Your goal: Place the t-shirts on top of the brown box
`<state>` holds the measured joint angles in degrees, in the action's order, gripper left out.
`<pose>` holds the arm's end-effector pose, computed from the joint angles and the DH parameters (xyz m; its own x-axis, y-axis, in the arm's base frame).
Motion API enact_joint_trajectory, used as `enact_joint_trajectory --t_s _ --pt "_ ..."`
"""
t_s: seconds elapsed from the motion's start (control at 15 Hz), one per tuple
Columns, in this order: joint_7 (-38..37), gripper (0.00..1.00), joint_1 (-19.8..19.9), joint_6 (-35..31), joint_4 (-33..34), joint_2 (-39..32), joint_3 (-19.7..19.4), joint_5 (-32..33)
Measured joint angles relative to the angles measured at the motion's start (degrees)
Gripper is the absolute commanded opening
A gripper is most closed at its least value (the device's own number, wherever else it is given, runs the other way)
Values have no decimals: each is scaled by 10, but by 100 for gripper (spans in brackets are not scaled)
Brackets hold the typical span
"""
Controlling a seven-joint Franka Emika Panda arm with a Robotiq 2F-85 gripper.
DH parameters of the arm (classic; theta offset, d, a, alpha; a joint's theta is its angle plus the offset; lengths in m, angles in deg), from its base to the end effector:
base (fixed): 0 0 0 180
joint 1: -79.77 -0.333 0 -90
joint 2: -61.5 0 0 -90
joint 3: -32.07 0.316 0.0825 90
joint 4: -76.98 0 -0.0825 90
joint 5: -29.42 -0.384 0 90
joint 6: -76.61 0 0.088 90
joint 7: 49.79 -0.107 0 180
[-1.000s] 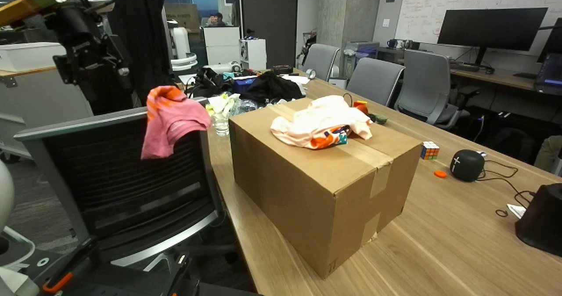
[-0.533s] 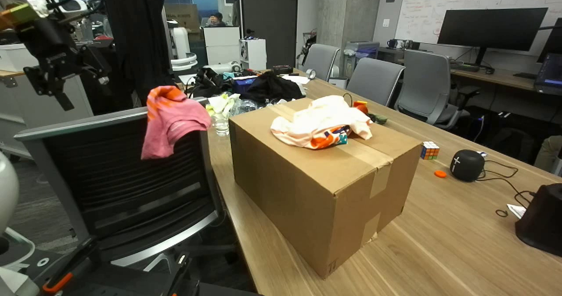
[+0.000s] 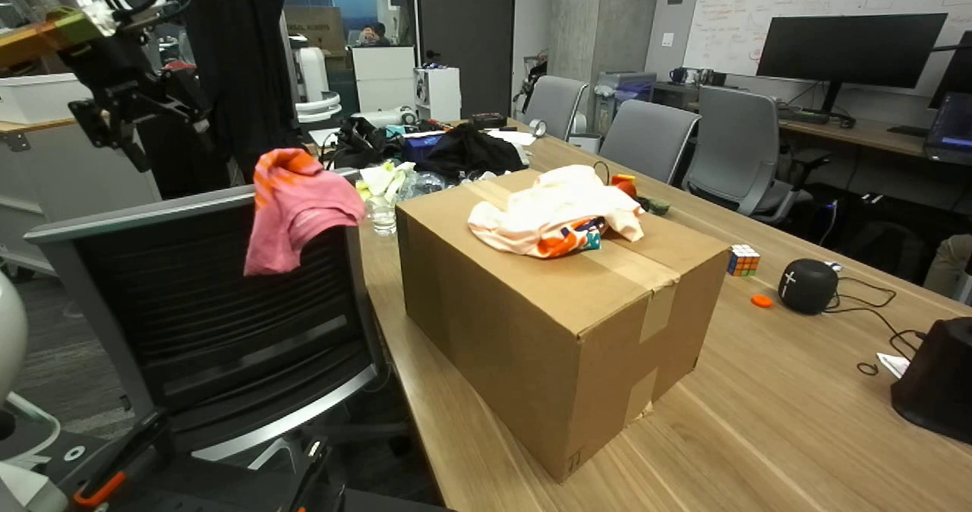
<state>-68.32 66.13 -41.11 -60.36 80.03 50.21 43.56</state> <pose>0.3812 0.2243 0.4330 0.9417 0.3338 0.0433 0.3050 -0.9007 0.3095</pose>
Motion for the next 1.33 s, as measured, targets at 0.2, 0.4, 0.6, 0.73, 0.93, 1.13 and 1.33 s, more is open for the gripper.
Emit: enact_joint_trajectory --t_s 0.2,0.4,0.6,0.73,0.93,1.13,1.33 --pt "-11 100 17 -47 -4 -1 0 45" --pt "-43 100 37 -94 -14 -6 2 105" --pt "-82 100 55 -122 -19 -15 4 166" --pt "-113 100 64 -133 -20 -24 5 208" --pt "-157 100 75 -138 -21 -37 5 262" --pt "-185 100 77 -138 -21 -50 2 286" --pt "-200 100 77 -138 -21 -59 -3 297"
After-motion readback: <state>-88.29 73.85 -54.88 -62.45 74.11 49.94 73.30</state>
